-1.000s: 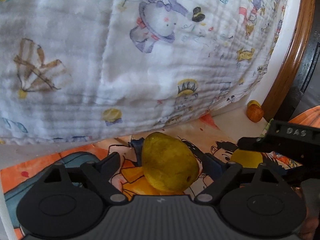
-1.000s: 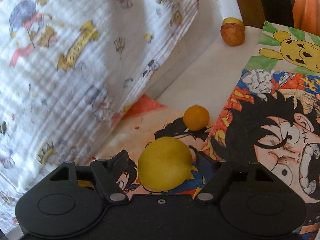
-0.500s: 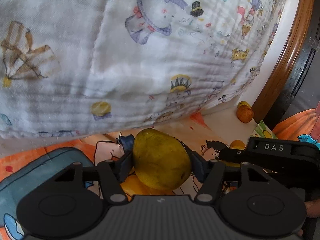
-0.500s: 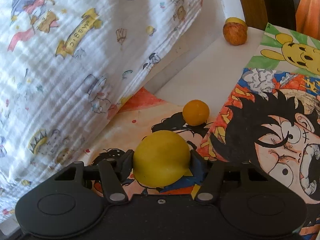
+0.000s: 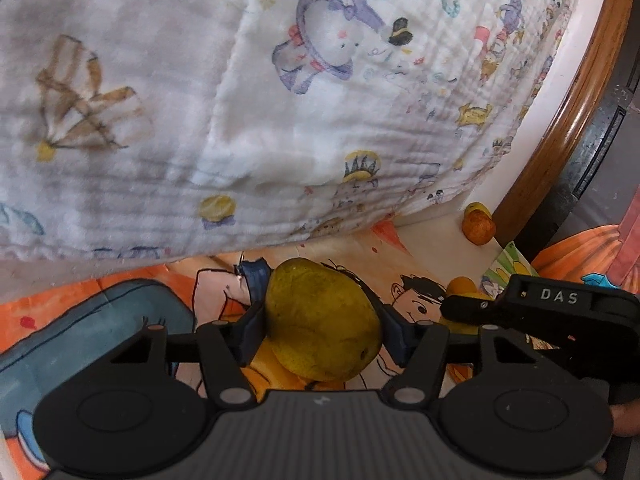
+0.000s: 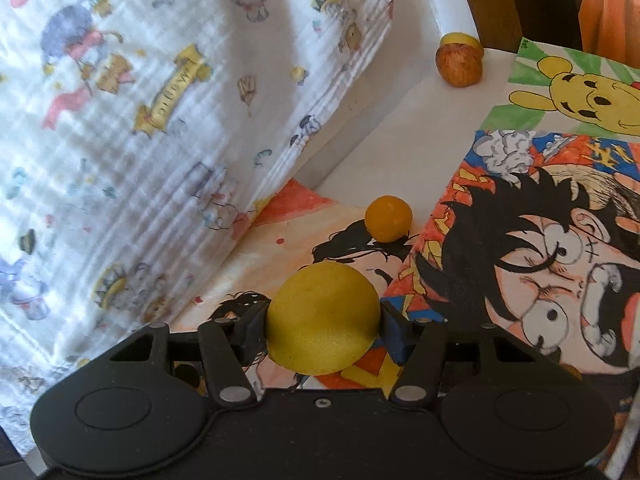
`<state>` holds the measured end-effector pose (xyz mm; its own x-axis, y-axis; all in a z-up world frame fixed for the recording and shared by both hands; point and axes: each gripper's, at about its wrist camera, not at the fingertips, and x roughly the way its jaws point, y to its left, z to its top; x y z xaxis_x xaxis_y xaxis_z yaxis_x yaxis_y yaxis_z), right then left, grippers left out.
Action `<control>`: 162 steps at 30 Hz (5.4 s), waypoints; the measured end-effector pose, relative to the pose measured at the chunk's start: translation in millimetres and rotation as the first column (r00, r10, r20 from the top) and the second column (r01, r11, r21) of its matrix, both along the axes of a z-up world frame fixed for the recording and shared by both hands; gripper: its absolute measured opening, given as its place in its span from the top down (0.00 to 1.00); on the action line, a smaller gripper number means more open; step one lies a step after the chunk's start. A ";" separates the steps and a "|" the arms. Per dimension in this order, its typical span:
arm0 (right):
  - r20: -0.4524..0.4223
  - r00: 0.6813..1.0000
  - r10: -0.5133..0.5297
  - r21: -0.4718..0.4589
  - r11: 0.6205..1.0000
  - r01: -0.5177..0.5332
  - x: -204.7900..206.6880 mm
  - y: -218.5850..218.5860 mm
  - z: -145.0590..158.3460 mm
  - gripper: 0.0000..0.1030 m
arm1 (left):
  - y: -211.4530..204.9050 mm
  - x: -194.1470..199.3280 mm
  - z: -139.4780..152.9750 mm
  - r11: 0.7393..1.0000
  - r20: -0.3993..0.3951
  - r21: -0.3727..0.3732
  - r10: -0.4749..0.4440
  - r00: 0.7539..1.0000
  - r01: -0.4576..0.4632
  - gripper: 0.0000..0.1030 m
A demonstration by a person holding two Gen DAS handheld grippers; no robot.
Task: Organize fruits
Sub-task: 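Carry the pear with left tool while right tool carries the lemon over the tray, then lower and open left tool to set the pear on the tray while right tool releases the lemon, then withdraw both tools from the tray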
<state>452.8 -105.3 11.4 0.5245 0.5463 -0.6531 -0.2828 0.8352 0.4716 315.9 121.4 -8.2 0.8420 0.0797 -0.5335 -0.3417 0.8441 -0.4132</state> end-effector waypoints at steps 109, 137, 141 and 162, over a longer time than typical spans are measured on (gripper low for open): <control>0.204 0.932 -0.300 -0.147 0.932 0.332 -231.3 -223.6 -5.5 0.40 | -204.3 -159.9 8.4 0.797 -0.126 0.131 -0.577 0.807 0.590 0.37; 0.192 0.940 -0.281 -0.114 0.945 0.306 -307.1 -214.0 24.4 0.01 | -163.1 -205.8 39.5 0.831 -0.102 0.173 -0.518 0.849 0.528 0.01; 0.173 0.959 -0.223 -0.159 0.955 0.251 -321.7 -201.6 22.2 0.01 | -158.0 -208.0 35.8 0.846 -0.177 0.200 -0.464 0.868 0.494 0.01; 0.099 0.992 0.076 -0.389 0.921 -0.031 -371.7 -126.0 19.7 0.01 | -127.5 -218.7 30.3 0.872 -0.301 0.264 -0.331 0.894 0.412 0.01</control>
<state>81.0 -231.3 31.1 0.5822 0.2925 -0.7586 -0.3639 0.9281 0.0786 97.2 -6.1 22.2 0.6925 -0.0166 -0.7213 -0.0306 0.9982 -0.0524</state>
